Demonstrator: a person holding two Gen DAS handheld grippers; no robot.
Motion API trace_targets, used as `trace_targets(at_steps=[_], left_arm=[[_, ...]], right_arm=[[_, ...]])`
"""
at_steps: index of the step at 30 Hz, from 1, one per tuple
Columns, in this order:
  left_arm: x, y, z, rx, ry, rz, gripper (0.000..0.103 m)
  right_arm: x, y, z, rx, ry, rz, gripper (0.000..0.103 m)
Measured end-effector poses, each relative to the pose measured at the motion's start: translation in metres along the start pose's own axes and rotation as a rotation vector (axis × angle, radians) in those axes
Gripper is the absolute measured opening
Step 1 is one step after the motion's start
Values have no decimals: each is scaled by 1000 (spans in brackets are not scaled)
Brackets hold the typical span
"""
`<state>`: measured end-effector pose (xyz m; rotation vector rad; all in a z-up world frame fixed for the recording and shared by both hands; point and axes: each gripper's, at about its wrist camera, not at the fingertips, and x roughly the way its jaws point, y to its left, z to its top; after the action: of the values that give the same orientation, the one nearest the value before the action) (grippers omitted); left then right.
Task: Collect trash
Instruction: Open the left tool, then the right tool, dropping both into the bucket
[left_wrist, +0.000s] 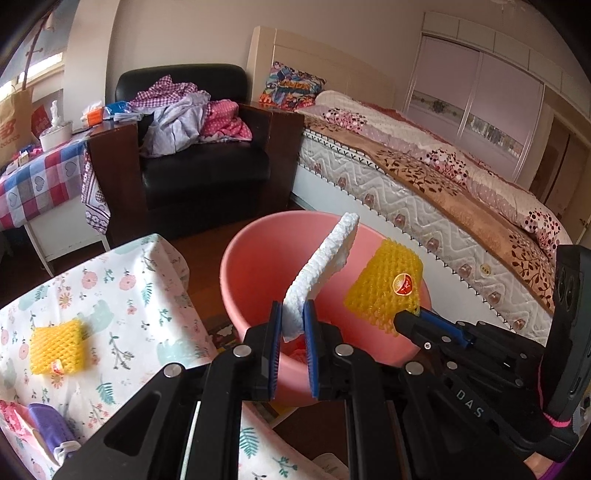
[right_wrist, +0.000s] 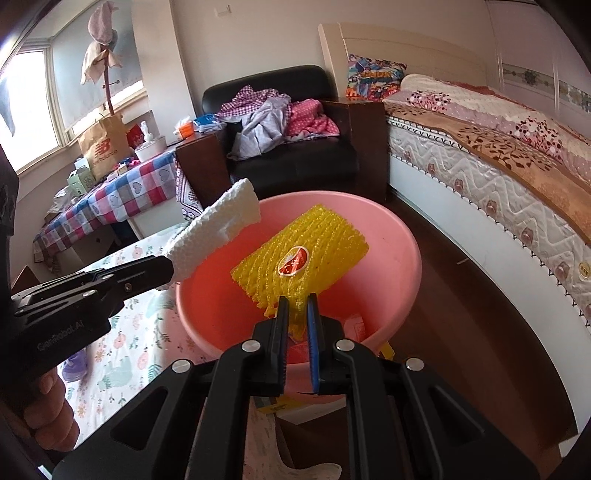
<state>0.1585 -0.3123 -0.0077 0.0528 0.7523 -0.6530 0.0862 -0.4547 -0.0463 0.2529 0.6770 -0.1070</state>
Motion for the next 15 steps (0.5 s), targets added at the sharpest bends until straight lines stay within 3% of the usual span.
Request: trace_targets(at_steps=[11,15], left_arm=[[21,-10,-3,-2,45,-14,12],[22,-10,-4,2,41,-14,26]], right_arm=[[8,-8,-2,15,13,-14,10],[8,-9,-3,16,16,-16,10]])
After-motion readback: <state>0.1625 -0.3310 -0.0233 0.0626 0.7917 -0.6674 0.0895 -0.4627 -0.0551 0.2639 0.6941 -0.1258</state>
